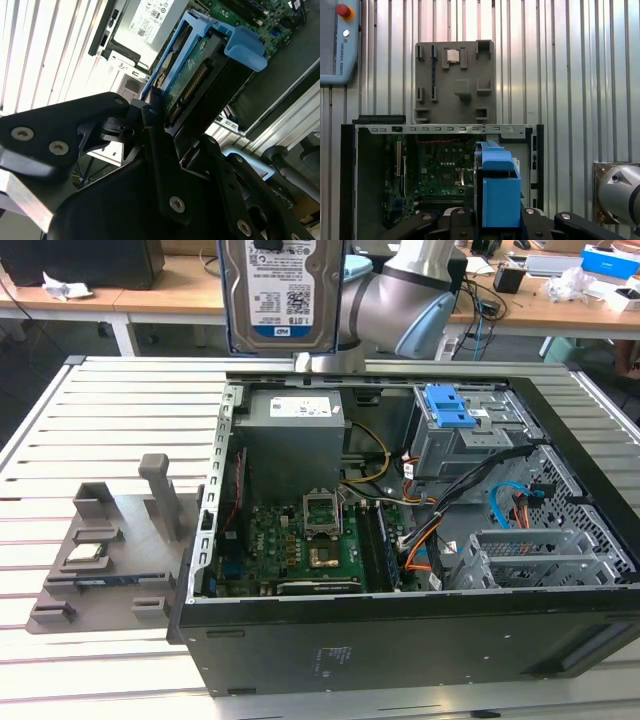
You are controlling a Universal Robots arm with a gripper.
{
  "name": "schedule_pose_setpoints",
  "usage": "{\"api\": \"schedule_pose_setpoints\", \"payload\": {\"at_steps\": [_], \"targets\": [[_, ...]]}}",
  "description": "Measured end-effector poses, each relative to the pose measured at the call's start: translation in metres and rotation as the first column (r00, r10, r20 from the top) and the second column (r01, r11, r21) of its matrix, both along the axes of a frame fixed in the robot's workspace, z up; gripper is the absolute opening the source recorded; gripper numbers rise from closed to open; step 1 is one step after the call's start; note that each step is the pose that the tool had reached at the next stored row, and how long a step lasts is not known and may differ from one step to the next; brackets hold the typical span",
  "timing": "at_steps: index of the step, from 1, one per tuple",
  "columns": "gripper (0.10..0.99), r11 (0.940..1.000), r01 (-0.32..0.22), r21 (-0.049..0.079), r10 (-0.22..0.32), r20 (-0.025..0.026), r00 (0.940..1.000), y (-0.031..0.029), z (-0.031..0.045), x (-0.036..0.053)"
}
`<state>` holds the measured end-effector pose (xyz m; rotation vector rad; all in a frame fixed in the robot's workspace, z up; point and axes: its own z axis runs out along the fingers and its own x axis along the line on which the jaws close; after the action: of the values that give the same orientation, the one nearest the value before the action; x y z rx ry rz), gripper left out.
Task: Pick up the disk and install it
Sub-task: 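Pick up the disk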
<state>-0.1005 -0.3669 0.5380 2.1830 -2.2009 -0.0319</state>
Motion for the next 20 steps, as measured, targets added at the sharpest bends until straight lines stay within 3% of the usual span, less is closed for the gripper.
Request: {"api": "schedule_pose_setpoints", "payload": {"at_steps": [5, 10, 17, 19, 20], "targets": [[0.361, 1.0000, 0.000, 0.000, 0.000, -0.0001, 1.0000, 0.0000, 0.0001, 0.0117], [0.361, 1.0000, 0.000, 0.000, 0.000, 0.0000, 1.0000, -0.0005, 0.0000, 0.0133], [0.361, 1.0000, 0.000, -0.001, 0.000, 0.0000, 1.0000, -0.0145, 0.0000, 0.0132], [0.361, 1.0000, 0.000, -0.001, 0.000, 0.0000, 1.0000, -0.0203, 0.0000, 0.0132], [0.361, 1.0000, 0.000, -0.002, 0.000, 0.0000, 1.0000, -0.0287, -0.0001, 0.0131]]}}
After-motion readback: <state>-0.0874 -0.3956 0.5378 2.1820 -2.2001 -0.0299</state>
